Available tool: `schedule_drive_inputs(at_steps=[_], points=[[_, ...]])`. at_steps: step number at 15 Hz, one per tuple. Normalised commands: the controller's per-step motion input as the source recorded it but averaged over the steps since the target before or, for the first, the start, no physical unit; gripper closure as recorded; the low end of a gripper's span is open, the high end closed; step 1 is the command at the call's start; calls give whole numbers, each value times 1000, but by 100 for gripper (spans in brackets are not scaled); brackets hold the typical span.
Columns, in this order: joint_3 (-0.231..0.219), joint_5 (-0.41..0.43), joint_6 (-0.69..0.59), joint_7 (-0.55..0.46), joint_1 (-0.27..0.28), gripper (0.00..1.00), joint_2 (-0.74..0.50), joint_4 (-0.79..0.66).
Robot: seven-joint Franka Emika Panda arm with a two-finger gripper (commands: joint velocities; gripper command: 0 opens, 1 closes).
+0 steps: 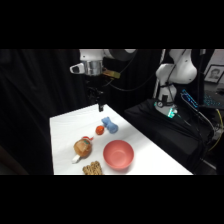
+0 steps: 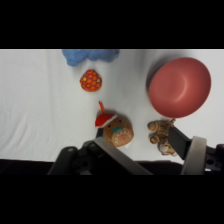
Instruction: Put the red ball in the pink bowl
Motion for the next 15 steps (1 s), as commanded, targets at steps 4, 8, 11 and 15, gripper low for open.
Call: schedule_drive_inputs(at_steps=[4,8,11,15], points=[[-26,32,38,-39,-13,0,-6,-5],[-52,38,97,-107,-52,0,12,-16],[-49,4,174,-68,-50,0,41,-45],[-33,71,320,-109,-56,0,55,-103]])
